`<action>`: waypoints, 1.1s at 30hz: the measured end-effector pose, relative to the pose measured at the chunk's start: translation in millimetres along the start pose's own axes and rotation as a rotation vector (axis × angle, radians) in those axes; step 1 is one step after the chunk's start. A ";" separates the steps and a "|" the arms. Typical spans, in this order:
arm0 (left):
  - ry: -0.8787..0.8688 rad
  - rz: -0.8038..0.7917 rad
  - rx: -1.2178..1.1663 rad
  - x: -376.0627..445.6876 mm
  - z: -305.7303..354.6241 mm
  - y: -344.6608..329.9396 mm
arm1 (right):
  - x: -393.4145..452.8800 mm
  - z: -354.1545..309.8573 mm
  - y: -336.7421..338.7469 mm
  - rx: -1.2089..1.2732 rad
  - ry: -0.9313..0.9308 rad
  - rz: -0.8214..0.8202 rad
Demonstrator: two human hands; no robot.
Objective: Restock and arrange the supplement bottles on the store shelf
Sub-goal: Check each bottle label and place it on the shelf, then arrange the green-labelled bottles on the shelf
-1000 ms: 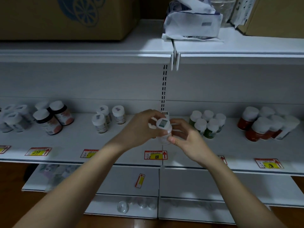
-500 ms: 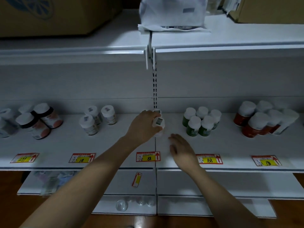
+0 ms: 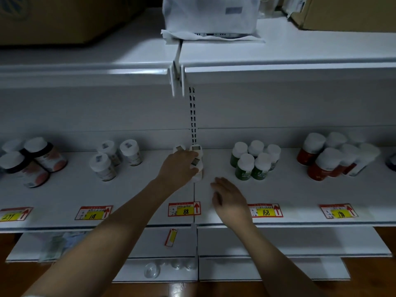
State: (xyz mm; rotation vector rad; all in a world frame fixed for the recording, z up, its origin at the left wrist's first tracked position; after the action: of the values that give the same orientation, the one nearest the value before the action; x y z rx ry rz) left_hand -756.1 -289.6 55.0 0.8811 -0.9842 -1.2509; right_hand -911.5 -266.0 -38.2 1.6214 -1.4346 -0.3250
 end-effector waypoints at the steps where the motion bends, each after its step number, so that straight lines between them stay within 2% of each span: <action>1: 0.004 -0.002 -0.004 -0.4 -0.3 -0.8 | -0.3 -0.8 0.6 -0.002 -0.002 0.002; 6: -0.011 0.009 -0.041 -2.7 3.7 5.3 | 0.1 3.1 -0.3 0.009 -0.053 -0.031; 13: -0.103 0.155 -0.097 -25.4 8.9 28.9 | 2.5 -3.2 -2.0 -0.058 -0.051 -0.127; 17: -0.110 0.190 -0.137 -44.7 6.6 34.8 | 11.5 -14.5 -8.2 -0.186 -0.071 -0.368; 19: -0.099 0.198 -0.171 -53.2 6.0 37.0 | 16.1 -16.8 -7.2 -0.232 -0.113 -0.415; 23: -0.088 0.197 -0.148 -66.9 5.1 41.9 | 17.8 -29.3 6.3 -0.265 -0.151 -0.371; 30: -0.071 0.198 -0.185 -78.1 11.2 41.7 | 17.4 -58.1 56.4 -0.235 -0.121 -0.104; 33: -0.055 0.179 -0.223 -79.2 17.0 36.8 | 14.3 -62.9 75.0 -0.250 -0.099 -0.078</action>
State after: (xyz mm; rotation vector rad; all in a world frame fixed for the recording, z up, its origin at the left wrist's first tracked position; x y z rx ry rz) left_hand -763.2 -206.6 86.5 0.5753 -0.9251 -1.2091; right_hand -911.3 -243.0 58.0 1.4764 -1.3462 -0.6125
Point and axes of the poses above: each hand's wrist, its own x-axis towards the middle knuckle, its own y-axis out of the back of the hand, z = x × y, the point moved 9 cm from there along x, towards the middle knuckle, and after that the axes turned 7 degrees about z, right-handed, at the moved point
